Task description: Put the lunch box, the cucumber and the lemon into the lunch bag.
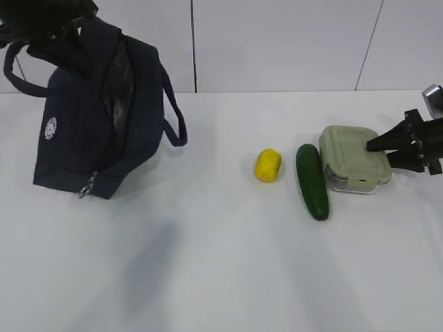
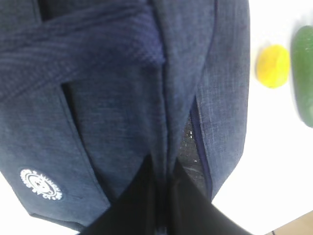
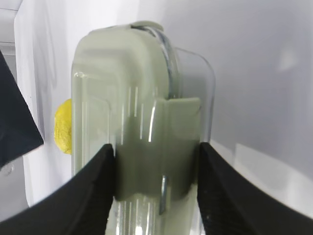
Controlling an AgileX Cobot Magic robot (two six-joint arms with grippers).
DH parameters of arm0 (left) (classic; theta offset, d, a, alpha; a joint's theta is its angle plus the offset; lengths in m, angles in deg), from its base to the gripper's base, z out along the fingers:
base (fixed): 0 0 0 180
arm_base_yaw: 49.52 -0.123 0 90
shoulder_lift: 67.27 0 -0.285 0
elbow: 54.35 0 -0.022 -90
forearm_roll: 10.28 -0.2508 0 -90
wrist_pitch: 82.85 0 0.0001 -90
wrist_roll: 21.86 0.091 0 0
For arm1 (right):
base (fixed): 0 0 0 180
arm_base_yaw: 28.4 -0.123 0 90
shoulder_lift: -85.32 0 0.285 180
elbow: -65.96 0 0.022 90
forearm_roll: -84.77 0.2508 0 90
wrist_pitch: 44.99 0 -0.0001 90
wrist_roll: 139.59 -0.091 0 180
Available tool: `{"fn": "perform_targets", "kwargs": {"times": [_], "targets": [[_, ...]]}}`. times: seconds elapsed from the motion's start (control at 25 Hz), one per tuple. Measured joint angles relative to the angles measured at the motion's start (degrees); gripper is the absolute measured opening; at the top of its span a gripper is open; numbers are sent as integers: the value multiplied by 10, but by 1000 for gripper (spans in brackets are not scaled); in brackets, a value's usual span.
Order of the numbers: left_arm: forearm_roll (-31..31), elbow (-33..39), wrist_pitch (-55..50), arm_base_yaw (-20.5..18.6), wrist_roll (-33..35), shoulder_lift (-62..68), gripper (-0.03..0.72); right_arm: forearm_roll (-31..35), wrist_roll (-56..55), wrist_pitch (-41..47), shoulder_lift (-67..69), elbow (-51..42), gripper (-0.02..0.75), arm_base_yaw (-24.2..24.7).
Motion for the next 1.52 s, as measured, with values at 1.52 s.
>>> {"fn": "perform_targets", "kwargs": {"times": [1.52], "targets": [[11,-2,-3,32,13,44,-9,81,-36,-24,-61,-1,377,-21]]}}
